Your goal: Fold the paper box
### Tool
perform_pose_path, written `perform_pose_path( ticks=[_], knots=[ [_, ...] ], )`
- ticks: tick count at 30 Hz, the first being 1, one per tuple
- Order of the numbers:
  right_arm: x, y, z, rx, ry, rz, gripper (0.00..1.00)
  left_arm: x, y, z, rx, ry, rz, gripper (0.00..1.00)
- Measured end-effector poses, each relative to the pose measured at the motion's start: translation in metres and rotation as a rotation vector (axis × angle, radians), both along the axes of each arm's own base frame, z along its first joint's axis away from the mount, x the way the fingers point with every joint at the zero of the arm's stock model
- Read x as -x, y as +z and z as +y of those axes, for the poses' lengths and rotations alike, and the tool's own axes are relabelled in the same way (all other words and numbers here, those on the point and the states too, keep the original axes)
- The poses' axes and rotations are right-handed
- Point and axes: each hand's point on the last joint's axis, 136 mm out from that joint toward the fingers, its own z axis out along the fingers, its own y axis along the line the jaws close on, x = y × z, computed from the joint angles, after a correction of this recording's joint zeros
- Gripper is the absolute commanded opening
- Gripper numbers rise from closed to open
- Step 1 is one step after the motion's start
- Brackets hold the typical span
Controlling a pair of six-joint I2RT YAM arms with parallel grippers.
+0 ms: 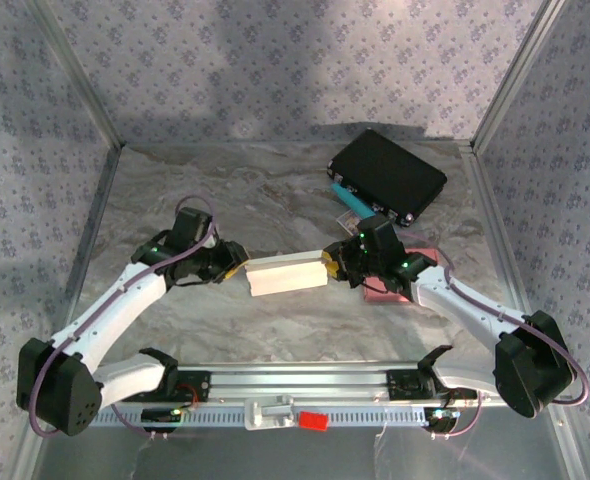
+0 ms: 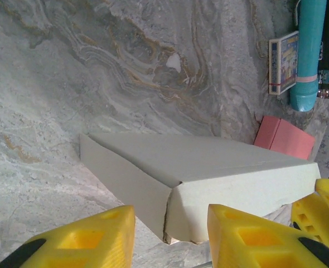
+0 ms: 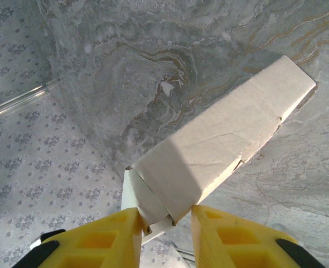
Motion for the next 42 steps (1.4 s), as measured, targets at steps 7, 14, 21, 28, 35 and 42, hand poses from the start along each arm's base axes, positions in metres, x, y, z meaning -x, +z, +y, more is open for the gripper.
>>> perform_pose_path(
  ticks=[7,14,21,28,35,42],
  knots=[
    [0.001,-0.001,0.000,0.003,0.001,0.004,0.29,0.004,-0.006,-0.001,0.016,-0.007,0.004,0.32],
    [0.002,-0.003,-0.001,0.011,0.005,0.007,0.29,0.007,-0.008,-0.002,0.035,-0.021,-0.012,0.31],
    [0.002,-0.005,-0.002,0.022,0.008,0.016,0.31,0.013,-0.015,-0.003,0.059,-0.040,-0.041,0.29],
    [0.002,-0.005,-0.002,0.034,0.016,0.036,0.31,0.011,-0.020,-0.004,0.069,-0.059,-0.082,0.27],
    [0.004,-0.004,-0.004,0.048,0.030,0.059,0.24,0.011,-0.021,-0.004,0.070,-0.066,-0.097,0.26],
    [0.004,-0.003,-0.002,0.064,0.067,0.077,0.21,0.011,-0.021,-0.008,0.056,-0.089,-0.111,0.25]
  ],
)
